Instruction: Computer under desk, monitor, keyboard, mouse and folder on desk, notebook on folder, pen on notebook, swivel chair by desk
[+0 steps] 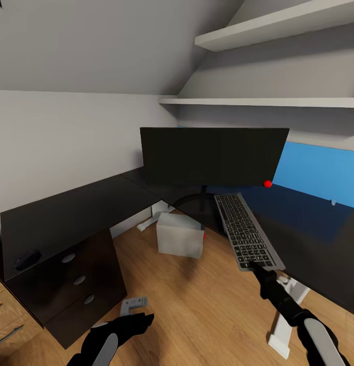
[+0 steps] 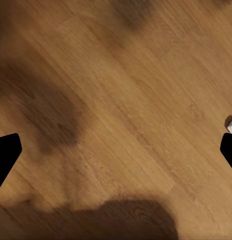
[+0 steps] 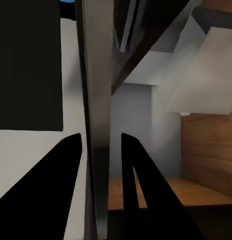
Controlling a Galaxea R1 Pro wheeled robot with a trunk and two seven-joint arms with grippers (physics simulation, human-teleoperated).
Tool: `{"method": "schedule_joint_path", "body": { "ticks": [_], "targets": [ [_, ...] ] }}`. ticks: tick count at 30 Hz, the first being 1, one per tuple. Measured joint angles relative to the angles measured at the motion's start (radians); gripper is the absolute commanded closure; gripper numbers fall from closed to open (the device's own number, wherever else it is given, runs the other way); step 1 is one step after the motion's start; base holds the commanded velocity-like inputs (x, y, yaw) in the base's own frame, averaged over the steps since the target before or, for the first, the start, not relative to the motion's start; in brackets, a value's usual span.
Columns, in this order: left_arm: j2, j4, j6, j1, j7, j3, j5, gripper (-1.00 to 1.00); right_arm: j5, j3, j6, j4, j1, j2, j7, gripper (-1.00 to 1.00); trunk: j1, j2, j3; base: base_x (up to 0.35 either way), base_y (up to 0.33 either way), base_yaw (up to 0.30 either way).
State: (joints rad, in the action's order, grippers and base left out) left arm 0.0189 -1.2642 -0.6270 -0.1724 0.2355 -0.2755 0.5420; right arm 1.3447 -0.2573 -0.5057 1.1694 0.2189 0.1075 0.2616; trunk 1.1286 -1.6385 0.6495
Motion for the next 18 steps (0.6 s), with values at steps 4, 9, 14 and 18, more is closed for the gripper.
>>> {"method": "schedule_joint_path", "body": {
  "ticks": [4, 9, 14, 18],
  "targets": [
    [0.0, 0.001, 0.0, 0.0, 0.0, 0.0, 0.001, -1.0, -0.004, 0.0, 0.002, 0.066, -0.033, -0.014, -0.019, 1.0, 0.0, 0.0, 0.0, 0.0, 0.0, 0.0],
    [0.0, 0.001, 0.0, 0.0, 0.0, 0.0, 0.0, -1.0, -0.001, 0.0, -0.001, 0.147, -0.088, -0.051, -0.042, 1.0, 0.0, 0.0, 0.0, 0.0, 0.0, 0.0],
    [0.0, 0.002, 0.0, 0.0, 0.0, 0.004, 0.0, -1.0, -0.008, 0.001, -0.003, 0.21, -0.129, -0.101, -0.046, 1.0, 0.0, 0.0, 0.0, 0.0, 0.0, 0.0],
    [0.0, 0.002, 0.0, 0.0, 0.0, 0.014, 0.0, -1.0, -0.022, 0.083, -0.007, 0.26, -0.148, -0.112, -0.051, 1.0, 0.0, 0.0, 0.0, 0.0, 0.0, 0.0]
  ]
}}
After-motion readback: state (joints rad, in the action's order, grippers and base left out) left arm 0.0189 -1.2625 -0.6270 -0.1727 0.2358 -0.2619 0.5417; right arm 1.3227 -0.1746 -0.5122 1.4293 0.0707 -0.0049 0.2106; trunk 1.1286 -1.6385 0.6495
